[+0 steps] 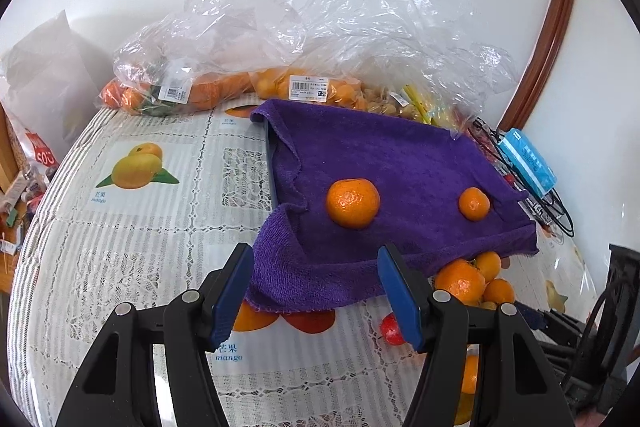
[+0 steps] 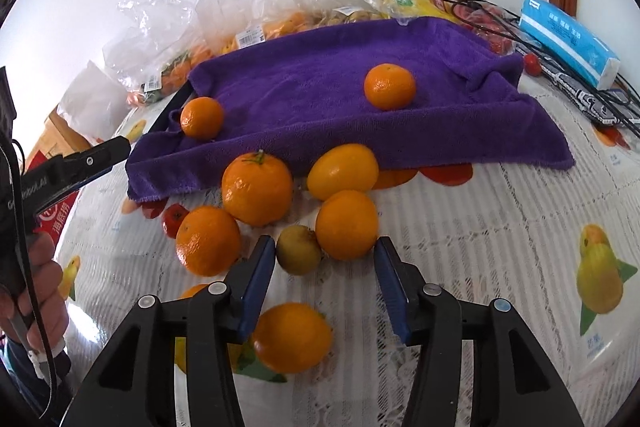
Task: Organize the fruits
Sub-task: 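Close the right gripper on a large orange while the left gripper approaches a red apple, then close the left gripper on the small red apple while the right gripper lifts the orange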
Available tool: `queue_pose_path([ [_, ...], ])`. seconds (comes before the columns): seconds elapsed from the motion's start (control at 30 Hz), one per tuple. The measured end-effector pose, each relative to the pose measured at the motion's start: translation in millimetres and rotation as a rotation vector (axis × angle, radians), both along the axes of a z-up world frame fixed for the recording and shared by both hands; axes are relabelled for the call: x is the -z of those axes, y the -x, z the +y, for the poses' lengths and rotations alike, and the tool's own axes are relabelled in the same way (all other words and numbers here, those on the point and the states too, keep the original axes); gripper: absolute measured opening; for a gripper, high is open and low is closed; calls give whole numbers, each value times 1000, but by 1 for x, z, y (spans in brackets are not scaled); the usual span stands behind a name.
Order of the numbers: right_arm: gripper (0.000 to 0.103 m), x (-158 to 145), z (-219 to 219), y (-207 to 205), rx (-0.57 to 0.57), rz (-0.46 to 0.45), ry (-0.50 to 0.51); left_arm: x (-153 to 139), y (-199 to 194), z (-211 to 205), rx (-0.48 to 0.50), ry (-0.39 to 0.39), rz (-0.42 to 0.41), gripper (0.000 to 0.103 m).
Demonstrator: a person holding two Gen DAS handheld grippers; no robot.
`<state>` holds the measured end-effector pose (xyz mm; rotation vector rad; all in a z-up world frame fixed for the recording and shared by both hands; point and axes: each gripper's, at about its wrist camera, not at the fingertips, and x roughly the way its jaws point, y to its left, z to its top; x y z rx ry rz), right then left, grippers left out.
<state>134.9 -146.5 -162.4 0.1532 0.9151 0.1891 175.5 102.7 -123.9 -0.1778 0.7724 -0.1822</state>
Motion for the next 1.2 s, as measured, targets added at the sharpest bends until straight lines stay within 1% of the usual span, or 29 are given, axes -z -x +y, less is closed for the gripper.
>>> queue_pose_path([
  [0.07, 53, -1, -3, -2, -9, 1, -19, 0, 1, -2, 2, -14, -10, 62],
  [0.17, 59, 0, -8, -5, -24, 7, -59, 2, 2, -4, -5, -26, -5, 62],
  [0.27, 59, 0, -11, -11, -60, 15, -70, 3, 4, -6, -16, -38, -9, 62],
  [0.33, 59, -1, -13, -14, -80, 23, -57, 4, 6, -8, -19, -38, -5, 62],
  [0.47, 58, -4, -23, -11, -107, 31, -78, 2, 15, -15, -1, -30, -9, 62],
  [0.53, 57, -5, -30, -7, -108, 19, -87, 1, 18, -18, 8, -23, -8, 62],
  [0.6, 52, -6, -37, -3, -99, 10, -89, 1, 23, -21, 10, -21, -7, 62],
  [0.67, 52, -6, -43, 0, -95, 0, -105, 1, 28, -23, 7, -27, -2, 62],
  [0.73, 46, -6, -50, 2, -77, -12, -112, 2, 32, -25, -2, -40, 3, 62],
  [0.77, 40, -6, -53, 3, -68, -13, -112, 2, 34, -25, -9, -45, 3, 62],
  [0.8, 36, -5, -56, 1, -57, -8, -105, 1, 35, -25, -17, -49, 5, 62],
  [0.9, 35, -3, -58, -3, -44, -2, -81, 0, 39, -24, -40, -56, 7, 62],
  [1.0, 35, 0, -53, -9, -41, 2, -13, -1, 41, -24, -58, -58, 15, 62],
  [1.07, 35, 2, -52, -11, -43, -9, 12, 0, 42, -26, -58, -53, 26, 62],
  [1.1, 32, 3, -53, -13, -40, -6, 20, 1, 42, -28, -57, -52, 31, 62],
  [1.2, 32, 3, -55, -13, -31, -33, 68, 7, 41, -35, -48, -55, 52, 62],
])
